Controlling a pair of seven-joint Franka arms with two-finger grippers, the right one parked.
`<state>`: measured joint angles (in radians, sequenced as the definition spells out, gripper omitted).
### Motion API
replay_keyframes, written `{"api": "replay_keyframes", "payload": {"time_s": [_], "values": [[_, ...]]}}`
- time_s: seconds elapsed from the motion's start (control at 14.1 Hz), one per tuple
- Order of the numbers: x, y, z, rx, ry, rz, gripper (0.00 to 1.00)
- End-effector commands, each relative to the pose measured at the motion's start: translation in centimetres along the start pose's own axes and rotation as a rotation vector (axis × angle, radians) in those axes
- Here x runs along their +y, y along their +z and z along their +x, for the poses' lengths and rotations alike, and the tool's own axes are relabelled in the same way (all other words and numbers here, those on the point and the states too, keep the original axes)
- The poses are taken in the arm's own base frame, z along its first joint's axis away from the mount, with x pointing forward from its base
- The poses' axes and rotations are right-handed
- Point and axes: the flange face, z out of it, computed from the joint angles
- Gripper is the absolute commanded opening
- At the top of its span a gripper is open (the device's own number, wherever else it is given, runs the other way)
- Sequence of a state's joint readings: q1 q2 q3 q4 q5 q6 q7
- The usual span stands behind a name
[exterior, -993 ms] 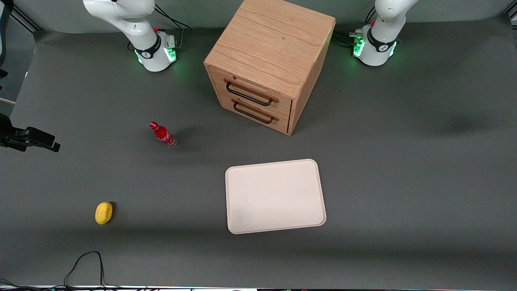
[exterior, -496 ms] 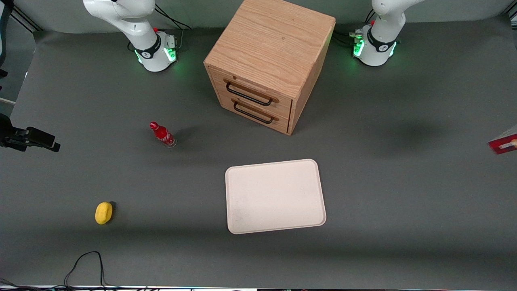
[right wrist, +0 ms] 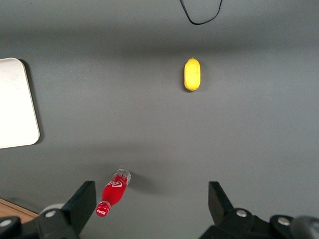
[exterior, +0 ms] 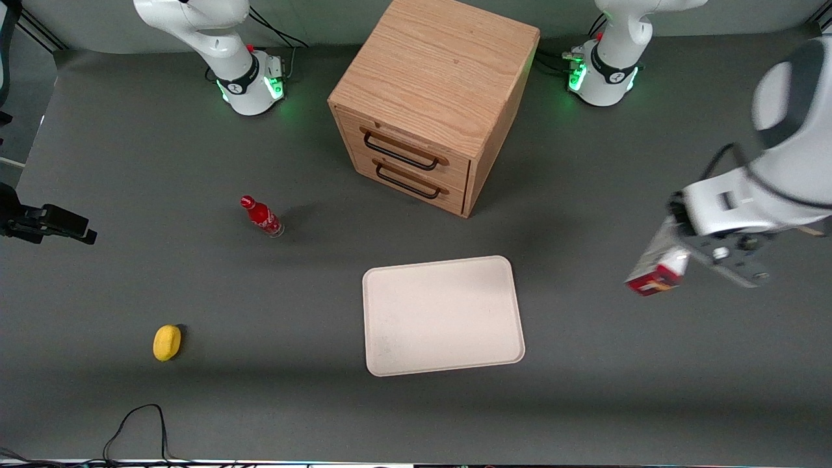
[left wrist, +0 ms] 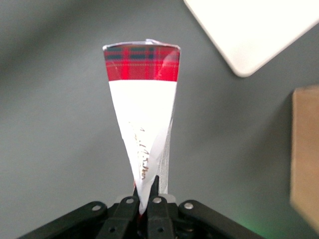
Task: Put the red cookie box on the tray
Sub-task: 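Lift the cookie box and carry it over the white tray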
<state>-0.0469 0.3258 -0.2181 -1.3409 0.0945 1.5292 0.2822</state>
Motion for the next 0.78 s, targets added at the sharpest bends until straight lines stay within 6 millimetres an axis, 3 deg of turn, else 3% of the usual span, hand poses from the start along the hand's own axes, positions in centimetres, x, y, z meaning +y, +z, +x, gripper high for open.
{"api": "replay_keyframes", "payload": {"time_s": [0.0, 0.14, 0.28, 0.43, 0.71], "values": [[6.0, 2.7, 8.4, 0.026, -0.182, -0.023, 0.00], [9.8, 6.1, 12.6, 0.059, -0.269, -0.039, 0.00], [11.8, 9.7, 15.3, 0.098, -0.343, -0.055, 0.00], [12.4, 13.8, 17.1, 0.100, -0.448, -0.072, 0.00], [12.7, 19.5, 18.7, 0.074, -0.621, -0.095, 0.00]]}}
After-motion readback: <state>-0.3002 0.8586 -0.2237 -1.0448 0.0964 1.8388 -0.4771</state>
